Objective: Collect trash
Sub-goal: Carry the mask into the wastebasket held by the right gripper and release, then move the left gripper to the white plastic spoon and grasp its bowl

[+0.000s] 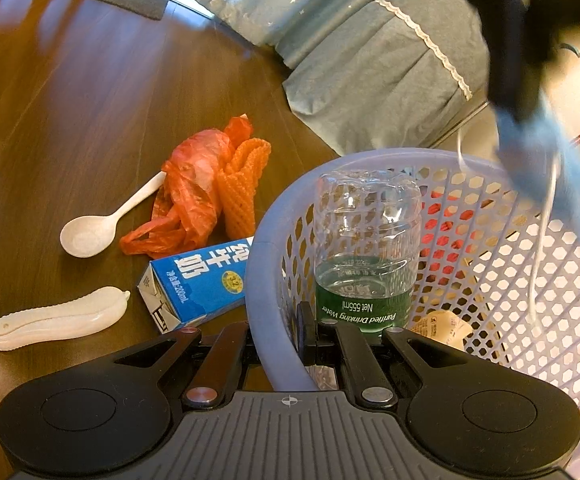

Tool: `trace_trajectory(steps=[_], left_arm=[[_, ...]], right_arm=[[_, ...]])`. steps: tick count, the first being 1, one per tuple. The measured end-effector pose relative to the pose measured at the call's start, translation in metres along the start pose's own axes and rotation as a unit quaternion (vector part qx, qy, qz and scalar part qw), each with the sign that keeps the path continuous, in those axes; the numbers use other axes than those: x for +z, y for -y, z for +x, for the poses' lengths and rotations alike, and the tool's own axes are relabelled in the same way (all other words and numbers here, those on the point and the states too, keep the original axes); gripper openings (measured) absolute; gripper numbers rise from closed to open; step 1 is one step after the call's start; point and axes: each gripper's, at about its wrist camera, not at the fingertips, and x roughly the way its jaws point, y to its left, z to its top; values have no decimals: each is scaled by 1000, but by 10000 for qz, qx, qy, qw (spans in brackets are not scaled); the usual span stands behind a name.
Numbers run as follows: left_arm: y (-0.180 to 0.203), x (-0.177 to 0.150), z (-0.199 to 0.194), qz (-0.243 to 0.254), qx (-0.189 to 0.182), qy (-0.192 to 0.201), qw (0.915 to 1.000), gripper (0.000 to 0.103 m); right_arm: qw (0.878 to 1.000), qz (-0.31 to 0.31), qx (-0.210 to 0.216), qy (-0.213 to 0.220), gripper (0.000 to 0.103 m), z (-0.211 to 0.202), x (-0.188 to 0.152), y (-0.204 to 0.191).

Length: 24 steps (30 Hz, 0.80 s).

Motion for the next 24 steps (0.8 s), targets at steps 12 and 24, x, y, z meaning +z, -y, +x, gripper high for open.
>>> trace_trajectory(steps=[12, 24], left_arm=[[-25, -21, -18, -95, 460, -76, 9989, 21], [-88, -64, -49, -519, 1424, -398, 9877, 36]], right_arm=[[9999, 95, -23, 32, 2, -2, -1, 5], [9999, 102, -23, 15, 2, -2, 0, 5]])
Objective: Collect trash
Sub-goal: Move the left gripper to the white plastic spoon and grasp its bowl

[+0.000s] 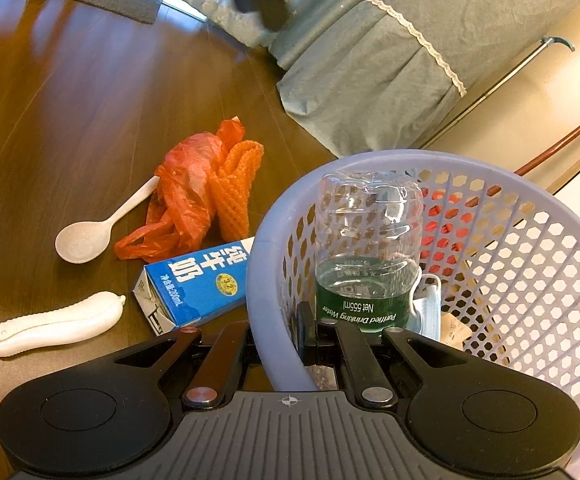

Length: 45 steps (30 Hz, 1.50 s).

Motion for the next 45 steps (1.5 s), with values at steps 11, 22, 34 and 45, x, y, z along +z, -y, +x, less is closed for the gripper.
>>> trace_trajectory(steps=[11, 22, 34, 45], left_arm=[[-5, -63, 26, -327, 124, -796, 9962, 41], [13, -91, 55, -518, 50, -1201, 9914, 48], [14, -113, 99, -760, 162, -1617, 9838, 50], [-10, -119, 84, -462, 486, -1606, 9847, 38]], right_arm=[[10000, -50, -11, -8, 2, -1, 0, -2], [9999, -82, -96, -65, 2, 3, -5, 1], [9997, -77, -161, -167, 2, 6, -15, 4], [9997, -26, -172, -178, 2, 6, -14, 7]])
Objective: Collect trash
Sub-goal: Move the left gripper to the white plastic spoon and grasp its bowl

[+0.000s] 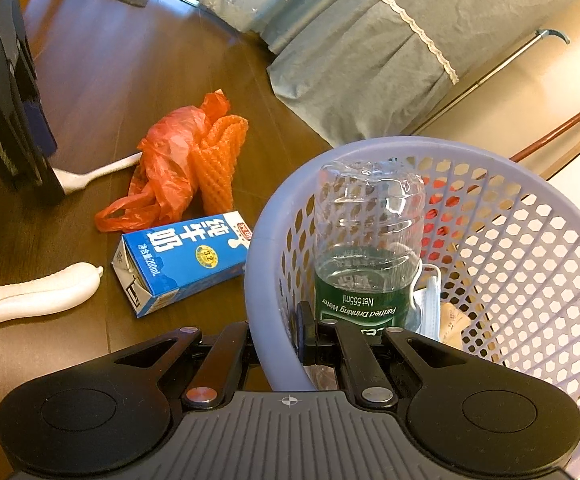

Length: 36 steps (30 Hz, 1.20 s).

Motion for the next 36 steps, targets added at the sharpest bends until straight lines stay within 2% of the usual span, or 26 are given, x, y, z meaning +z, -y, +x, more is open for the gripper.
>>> trace_trajectory(steps=[2, 10, 14, 19, 28, 36], left_arm=[[-6, -1, -3, 54, 51, 33, 10000, 34], [-21, -6, -9, 240, 595, 218, 9977, 31], [-27, -5, -9, 9, 437, 226, 9988, 31], [-28, -3, -4, 17, 338, 219, 9992, 31], [-27, -5, -2, 188, 351, 190, 9990, 28], [-40, -11, -22, 118, 362, 306, 9988, 28]], right_arm=[[10000, 4, -1, -3, 2, 0, 0, 0], [10000, 1, -5, -10, 2, 0, 1, -1], [10000, 19, -3, -11, 2, 0, 1, 0], [10000, 26, 0, -17, 2, 0, 2, 0], [10000, 33, -9, -17, 2, -1, 2, 0], [10000, 42, -11, -20, 2, -1, 2, -1]])
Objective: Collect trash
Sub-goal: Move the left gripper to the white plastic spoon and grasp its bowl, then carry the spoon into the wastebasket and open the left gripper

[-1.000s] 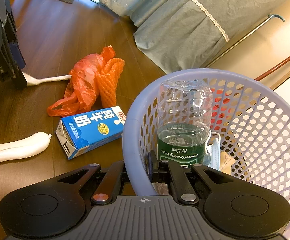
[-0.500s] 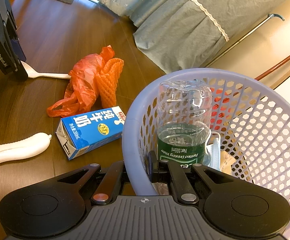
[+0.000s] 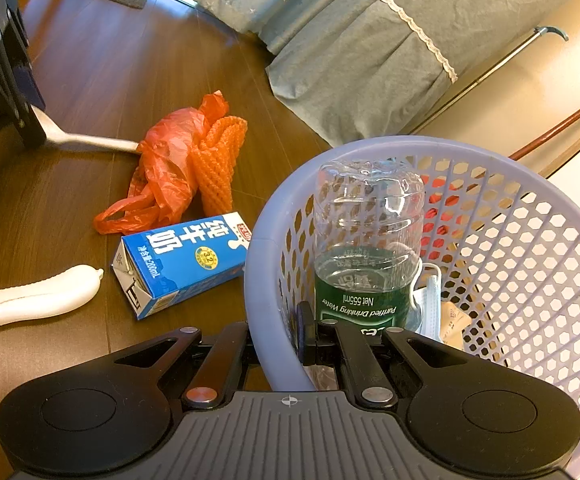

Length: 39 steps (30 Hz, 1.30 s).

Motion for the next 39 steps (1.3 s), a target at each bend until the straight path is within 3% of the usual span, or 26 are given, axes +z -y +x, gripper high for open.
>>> trace_trajectory(steps=[10, 16, 30, 39], left_arm=[[-33, 4, -31, -349, 313, 280, 9985, 28], [-33, 15, -40, -390, 273, 435, 9979, 28], [-2, 43, -66, -192, -189, 860, 9959, 28], [41, 77, -102, 248, -878, 1360, 9865, 28]], right_arm=[[10000, -22, 14, -17, 2, -1, 1, -2], [10000, -36, 22, -20, 2, -1, 3, -2], [10000, -40, 41, -21, 2, -1, 4, -6], [10000, -51, 50, -16, 2, -1, 6, -8]])
